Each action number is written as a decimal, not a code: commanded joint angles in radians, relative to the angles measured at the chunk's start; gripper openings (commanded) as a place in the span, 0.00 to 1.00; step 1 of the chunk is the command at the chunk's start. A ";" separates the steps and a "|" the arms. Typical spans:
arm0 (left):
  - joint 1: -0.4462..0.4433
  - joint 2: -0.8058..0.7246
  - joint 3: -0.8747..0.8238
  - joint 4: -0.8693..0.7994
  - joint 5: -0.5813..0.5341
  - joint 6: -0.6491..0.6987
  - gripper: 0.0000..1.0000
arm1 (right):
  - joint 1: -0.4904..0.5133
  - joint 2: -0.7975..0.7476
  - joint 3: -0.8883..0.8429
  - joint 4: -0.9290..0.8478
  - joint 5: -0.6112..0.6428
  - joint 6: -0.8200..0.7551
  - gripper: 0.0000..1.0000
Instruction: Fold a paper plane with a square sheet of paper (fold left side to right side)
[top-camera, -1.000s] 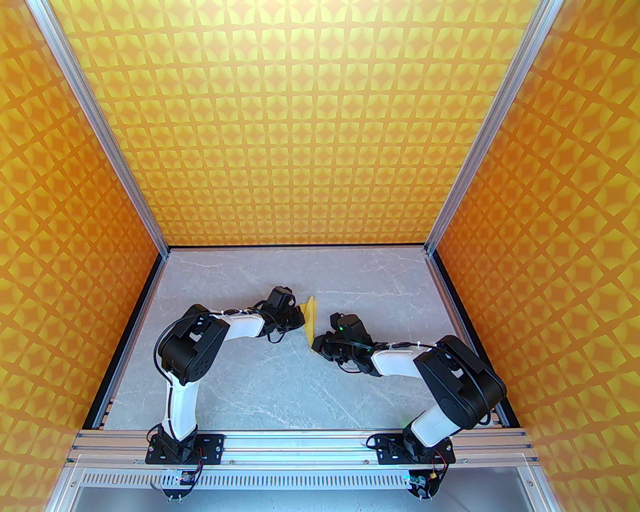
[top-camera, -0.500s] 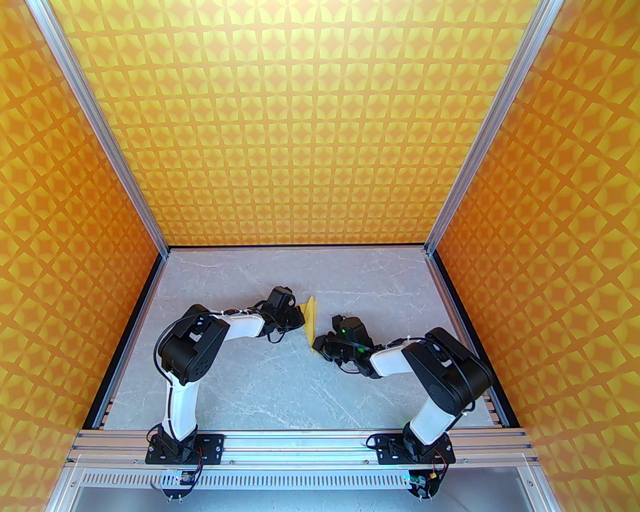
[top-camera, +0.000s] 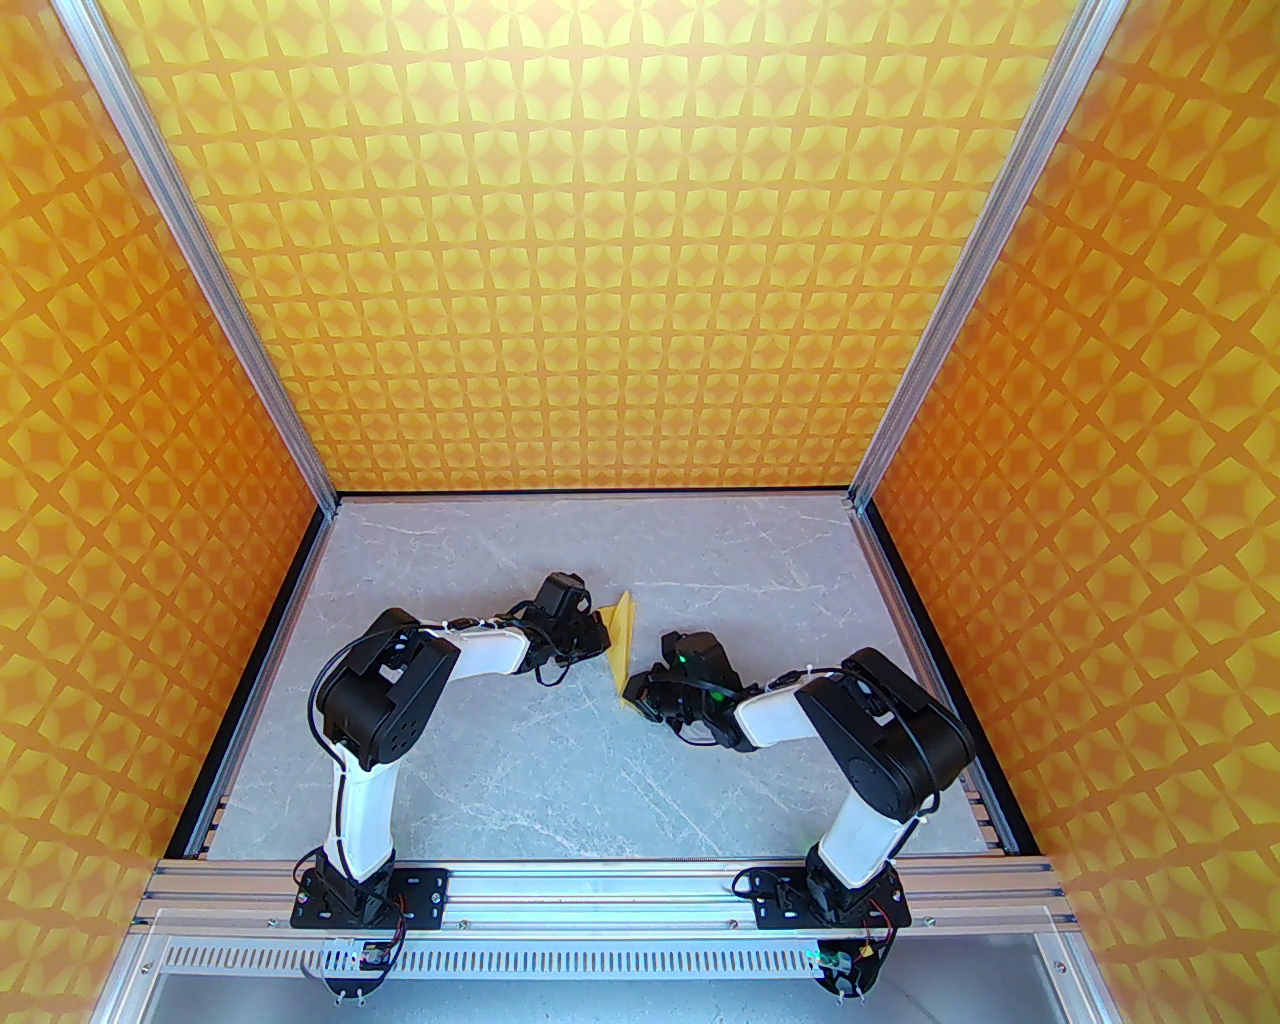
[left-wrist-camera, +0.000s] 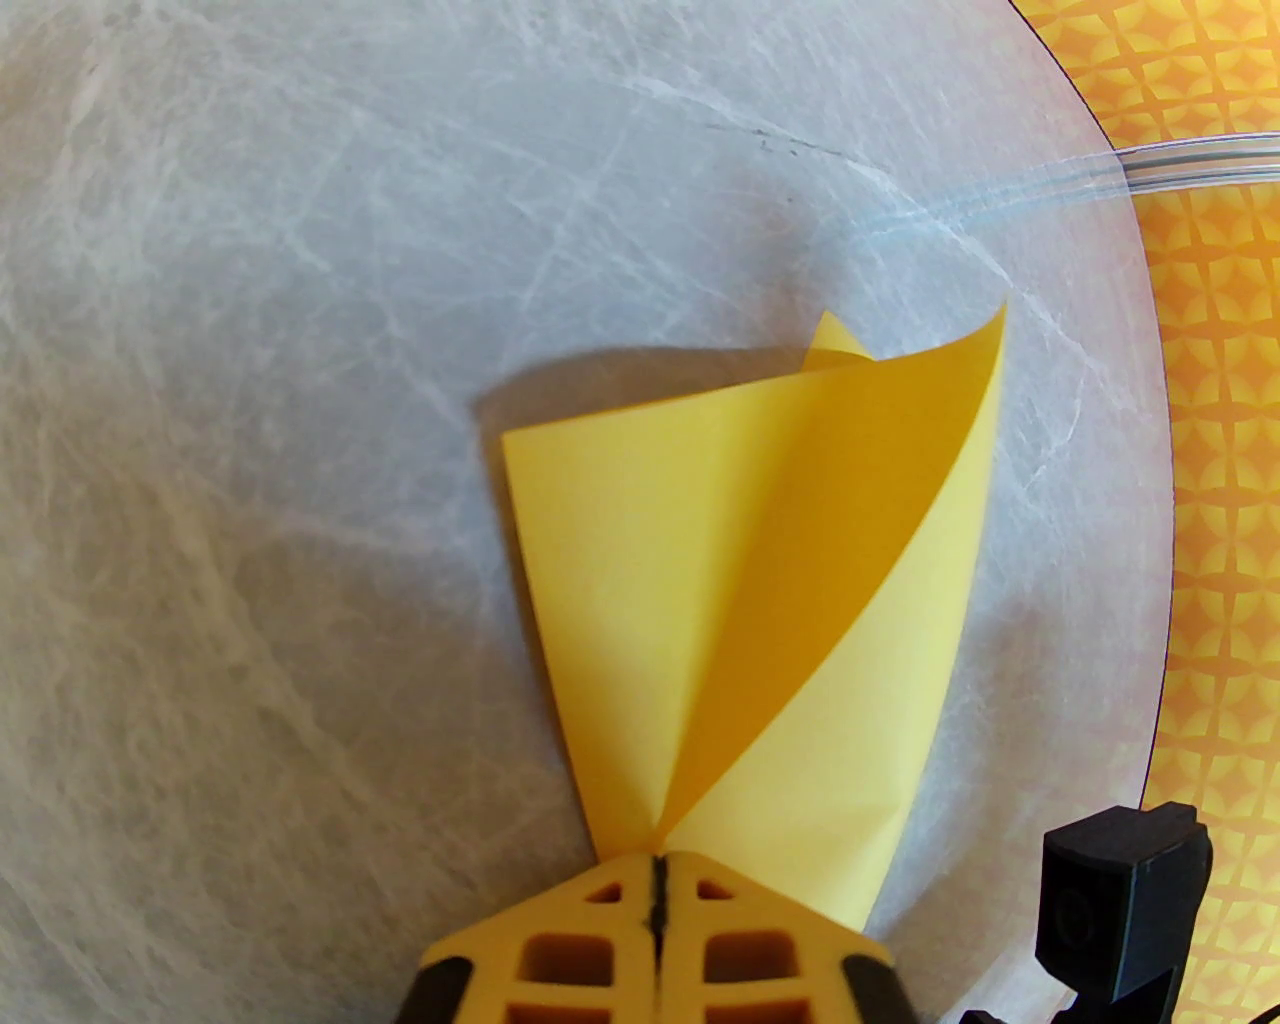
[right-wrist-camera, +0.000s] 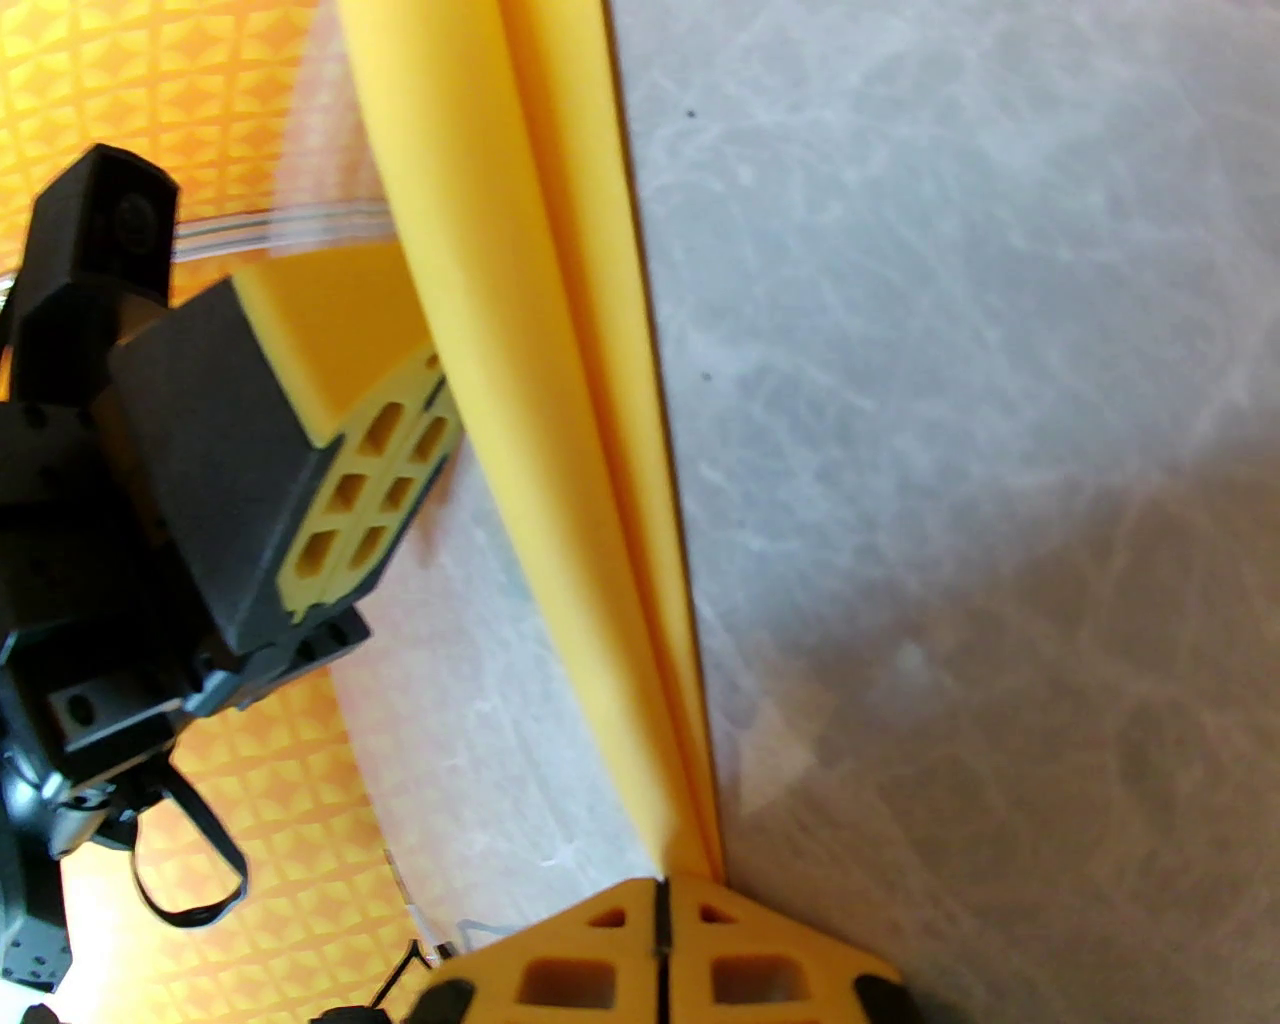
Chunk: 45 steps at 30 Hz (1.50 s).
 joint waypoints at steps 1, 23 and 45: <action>-0.005 0.043 0.008 -0.057 -0.016 0.009 0.00 | -0.004 0.005 0.038 -0.302 0.093 -0.091 0.06; -0.010 0.055 0.030 -0.082 -0.015 0.018 0.00 | -0.002 -0.028 0.229 -0.504 0.094 -0.241 0.07; -0.011 0.069 0.062 -0.108 -0.015 0.026 0.00 | -0.030 0.094 0.365 -0.494 0.057 -0.304 0.01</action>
